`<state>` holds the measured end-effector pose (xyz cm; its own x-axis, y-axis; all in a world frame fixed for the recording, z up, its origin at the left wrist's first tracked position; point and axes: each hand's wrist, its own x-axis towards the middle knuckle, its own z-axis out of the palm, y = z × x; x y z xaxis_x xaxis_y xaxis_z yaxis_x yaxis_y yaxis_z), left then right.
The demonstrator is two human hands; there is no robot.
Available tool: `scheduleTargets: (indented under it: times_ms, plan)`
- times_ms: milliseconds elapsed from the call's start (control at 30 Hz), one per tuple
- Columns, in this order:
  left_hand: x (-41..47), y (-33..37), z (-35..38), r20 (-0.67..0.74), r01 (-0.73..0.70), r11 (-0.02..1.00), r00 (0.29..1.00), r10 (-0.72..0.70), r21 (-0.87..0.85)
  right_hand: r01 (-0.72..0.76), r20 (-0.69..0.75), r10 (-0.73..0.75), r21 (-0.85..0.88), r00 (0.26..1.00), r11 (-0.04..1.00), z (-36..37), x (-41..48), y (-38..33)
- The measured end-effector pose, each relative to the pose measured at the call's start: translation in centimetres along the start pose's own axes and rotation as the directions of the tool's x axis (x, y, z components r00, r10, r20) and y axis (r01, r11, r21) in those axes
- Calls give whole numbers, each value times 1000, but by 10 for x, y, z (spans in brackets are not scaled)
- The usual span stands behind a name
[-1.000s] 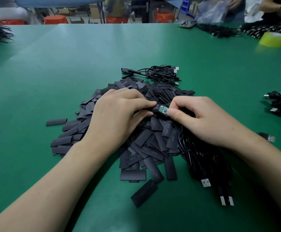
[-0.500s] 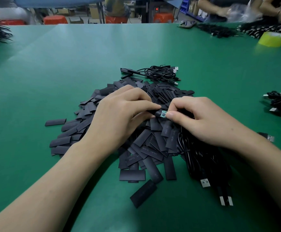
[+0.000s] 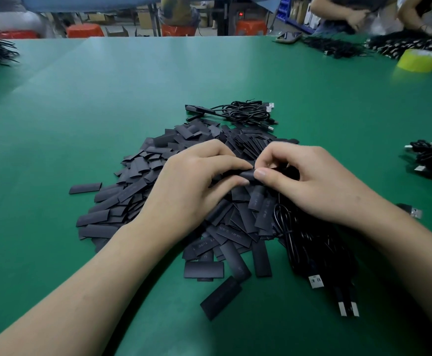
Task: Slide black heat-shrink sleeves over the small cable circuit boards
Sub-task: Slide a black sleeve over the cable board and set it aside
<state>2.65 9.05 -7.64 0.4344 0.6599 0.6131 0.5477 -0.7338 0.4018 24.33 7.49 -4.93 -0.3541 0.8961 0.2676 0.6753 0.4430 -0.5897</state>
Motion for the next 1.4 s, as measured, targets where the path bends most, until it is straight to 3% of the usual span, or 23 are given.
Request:
scheduleTargets:
  times_ms: [100,267,600,1133,1400]
  plan:
    - [1,2,1,-49,90,994,994,-93,-64,48,-96,-43,53,994,997,-3,0,1]
    - [3,4,-1,-68,208,960,972,-224,-185,154,-168,-154,-14,974,988,-1,0,4]
    - [1,8,0,-31,232,949,969,-244,-212,252,-179,-293,-220,939,942,0,0,11]
    - [1,5,2,-49,264,927,957,-286,-267,298,-151,-366,-343,918,891,-2,0,6]
    - [2,2,5,-8,312,869,940,-341,-385,305,-172,-387,-371,906,877,-4,1,7]
